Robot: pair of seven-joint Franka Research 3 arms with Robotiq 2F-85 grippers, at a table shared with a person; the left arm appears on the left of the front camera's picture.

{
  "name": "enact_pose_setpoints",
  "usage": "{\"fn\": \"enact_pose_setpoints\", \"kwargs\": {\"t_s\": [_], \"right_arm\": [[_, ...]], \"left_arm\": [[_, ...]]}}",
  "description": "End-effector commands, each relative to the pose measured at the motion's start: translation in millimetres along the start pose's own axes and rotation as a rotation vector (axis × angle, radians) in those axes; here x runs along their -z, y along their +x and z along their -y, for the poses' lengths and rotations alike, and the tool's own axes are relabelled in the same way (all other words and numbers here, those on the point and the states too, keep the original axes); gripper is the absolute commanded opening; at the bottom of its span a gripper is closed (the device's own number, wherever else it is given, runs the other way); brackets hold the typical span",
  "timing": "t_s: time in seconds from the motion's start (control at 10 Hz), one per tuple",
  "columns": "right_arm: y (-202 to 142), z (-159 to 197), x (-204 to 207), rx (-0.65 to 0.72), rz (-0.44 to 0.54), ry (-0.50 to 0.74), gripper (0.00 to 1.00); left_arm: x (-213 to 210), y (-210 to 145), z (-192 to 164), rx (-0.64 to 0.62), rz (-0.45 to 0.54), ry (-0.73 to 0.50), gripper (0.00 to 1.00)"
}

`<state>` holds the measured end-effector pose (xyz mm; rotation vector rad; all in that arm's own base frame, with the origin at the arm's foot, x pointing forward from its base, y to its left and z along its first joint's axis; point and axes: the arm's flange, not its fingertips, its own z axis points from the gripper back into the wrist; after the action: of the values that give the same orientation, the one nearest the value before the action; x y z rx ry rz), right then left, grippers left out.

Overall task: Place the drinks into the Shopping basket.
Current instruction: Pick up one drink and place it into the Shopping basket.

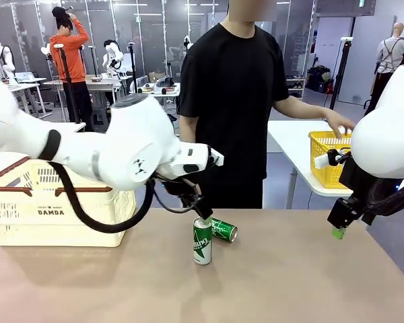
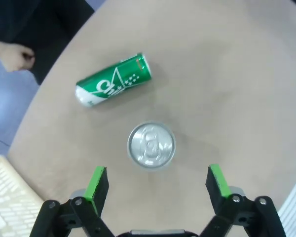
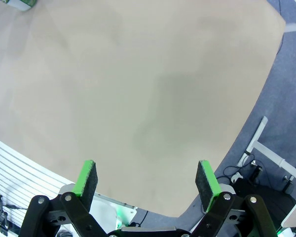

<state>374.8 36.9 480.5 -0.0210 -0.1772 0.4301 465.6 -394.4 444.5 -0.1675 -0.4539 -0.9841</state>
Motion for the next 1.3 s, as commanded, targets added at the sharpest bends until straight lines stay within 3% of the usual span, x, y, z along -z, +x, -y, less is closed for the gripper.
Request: {"fn": "enact_pose_setpoints", "kwargs": {"t_s": [0.0,0.3,0.4,0.6,1.2], "right_arm": [[0,1,-1,-0.012,-0.003,0.000,1.00],[0,1,-1,-0.012,-0.003,0.000,1.00],[0,1,-1,-0.012,-0.003,0.000,1.00],[0,1,-1,-0.012,-0.003,0.000,1.00],[0,1,-1,-0.012,-0.003,0.000,1.00]], "left_arm": [[11,22,-3,0.008,-0.052,0.001,1.00],[23,26,0,0.041,-0.128,-0.012,1.00],[22,20,-1,0.025,-0.053,0.001,1.00],[22,20,-1,0.025,-0.053,0.001,1.00],[50,31,-9,0.073,-0.141,-0.080,1.00]]}}
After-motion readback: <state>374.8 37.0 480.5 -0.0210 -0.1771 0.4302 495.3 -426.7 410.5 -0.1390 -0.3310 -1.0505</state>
